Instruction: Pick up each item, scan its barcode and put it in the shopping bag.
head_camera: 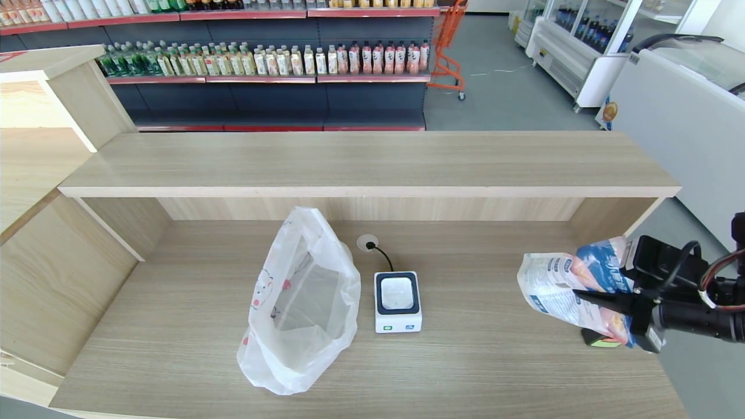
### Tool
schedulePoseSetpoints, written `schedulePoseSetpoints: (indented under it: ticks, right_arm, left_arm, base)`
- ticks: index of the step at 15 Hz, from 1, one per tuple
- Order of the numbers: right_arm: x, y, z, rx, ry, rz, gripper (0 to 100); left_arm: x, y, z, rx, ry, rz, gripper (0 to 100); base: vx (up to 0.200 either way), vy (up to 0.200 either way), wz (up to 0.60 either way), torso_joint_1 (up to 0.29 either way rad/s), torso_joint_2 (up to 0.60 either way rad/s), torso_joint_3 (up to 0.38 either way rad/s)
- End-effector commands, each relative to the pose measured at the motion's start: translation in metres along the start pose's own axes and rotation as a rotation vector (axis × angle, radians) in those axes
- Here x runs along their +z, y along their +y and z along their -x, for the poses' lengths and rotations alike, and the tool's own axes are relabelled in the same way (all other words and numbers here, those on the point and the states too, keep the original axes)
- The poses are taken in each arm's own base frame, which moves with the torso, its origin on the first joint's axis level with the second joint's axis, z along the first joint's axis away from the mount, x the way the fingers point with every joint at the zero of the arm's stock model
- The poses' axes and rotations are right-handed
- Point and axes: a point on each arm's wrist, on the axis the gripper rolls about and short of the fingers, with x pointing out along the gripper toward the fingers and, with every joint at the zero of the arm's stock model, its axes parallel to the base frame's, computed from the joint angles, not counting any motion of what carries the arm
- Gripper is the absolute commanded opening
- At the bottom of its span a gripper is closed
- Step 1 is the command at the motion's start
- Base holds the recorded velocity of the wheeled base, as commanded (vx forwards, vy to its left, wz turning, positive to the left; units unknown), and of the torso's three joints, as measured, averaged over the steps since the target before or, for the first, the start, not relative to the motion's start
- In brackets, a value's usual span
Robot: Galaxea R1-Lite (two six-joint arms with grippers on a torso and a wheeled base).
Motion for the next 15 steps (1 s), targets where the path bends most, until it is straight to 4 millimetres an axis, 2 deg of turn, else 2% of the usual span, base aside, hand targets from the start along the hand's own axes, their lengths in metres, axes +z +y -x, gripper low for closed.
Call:
schedulePoseSetpoints:
  ticks: [1, 7, 12, 15]
  right_arm:
    - [0.0, 0.004, 0.001, 0.01, 0.0, 0.008, 0]
    - [-0.003, 0.01, 0.001, 0.027, 0.011, -0.012, 0]
    - [0.007, 0.014, -0.005, 0.071, -0.034, -0.069, 0]
    - [0.009, 0.009, -0.01, 0.071, -0.04, -0.08, 0]
  left_arm:
    - [0.0, 0.0, 0.0, 0.0, -0.001, 0.0, 100]
    - [0.0, 0.0, 0.0, 0.0, -0.001, 0.0, 100]
    - [0.0, 0.0, 0.0, 0.0, -0.001, 0.012, 100]
    - [0.0, 0.0, 0.0, 0.0, -0.001, 0.011, 100]
  base:
    - [0.0, 0.0, 0.0, 0.0, 0.0, 0.0]
    - [0.0, 0.0, 0.0, 0.0, 0.0, 0.0]
    - [0.0, 0.2, 0.0, 0.0, 0.0, 0.004]
    - [0.0, 0.2, 0.0, 0.009, 0.01, 0.002]
